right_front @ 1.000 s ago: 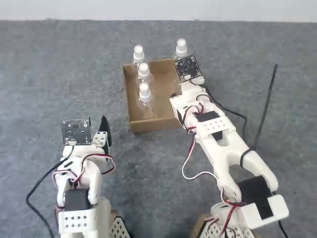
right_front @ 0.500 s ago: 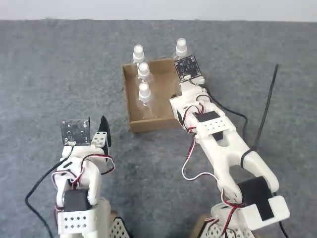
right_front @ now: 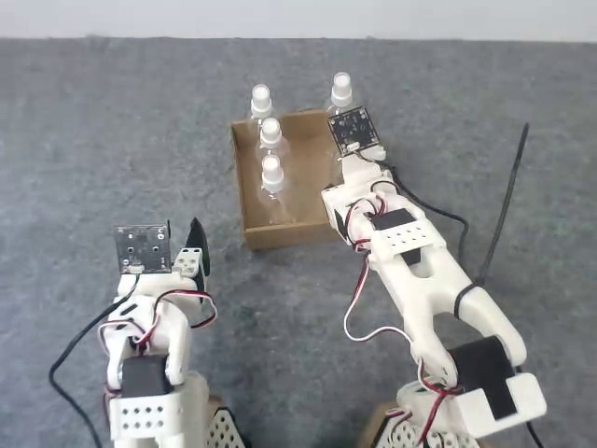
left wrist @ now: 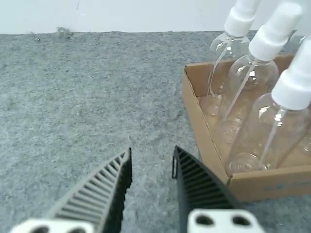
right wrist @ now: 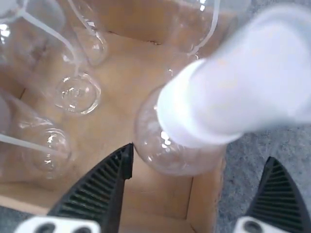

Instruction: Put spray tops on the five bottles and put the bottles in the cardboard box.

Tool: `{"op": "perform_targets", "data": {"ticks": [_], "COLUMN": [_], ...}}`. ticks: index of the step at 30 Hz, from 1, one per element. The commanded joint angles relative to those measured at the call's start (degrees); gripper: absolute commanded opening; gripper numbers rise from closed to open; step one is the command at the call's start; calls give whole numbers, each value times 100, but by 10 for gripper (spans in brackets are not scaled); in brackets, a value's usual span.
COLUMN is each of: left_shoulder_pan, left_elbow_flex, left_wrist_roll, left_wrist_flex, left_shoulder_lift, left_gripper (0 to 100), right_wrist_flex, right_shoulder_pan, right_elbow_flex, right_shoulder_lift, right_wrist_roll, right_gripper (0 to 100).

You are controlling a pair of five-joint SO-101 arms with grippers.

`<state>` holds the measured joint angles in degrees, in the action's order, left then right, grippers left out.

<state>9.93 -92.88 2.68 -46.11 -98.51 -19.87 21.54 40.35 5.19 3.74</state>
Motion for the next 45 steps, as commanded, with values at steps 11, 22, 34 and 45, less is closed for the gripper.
{"op": "perform_targets", "data": {"ticks": [11, 22, 34, 45], "left_shoulder_pan": [44, 44, 44, 44], "left_elbow_flex": [40, 40, 40, 40], "left_wrist_roll": [-53, -53, -53, -53], "left_wrist_flex": [185, 185, 185, 185], "left_shoulder_lift": [-105, -105, -105, -105], "left_gripper": [131, 131, 131, 131], "right_wrist_flex": [-989, -1886, -2703, -3055], "right_shoulder_pan": [84, 277, 611, 611], "right_elbow_flex": [-141, -149, -141, -141], "right_shoulder_lift": [1305, 2018, 2738, 3451], "right_wrist_roll": [-35, -35, -44, 0], "right_gripper": [341, 340, 212, 20]}}
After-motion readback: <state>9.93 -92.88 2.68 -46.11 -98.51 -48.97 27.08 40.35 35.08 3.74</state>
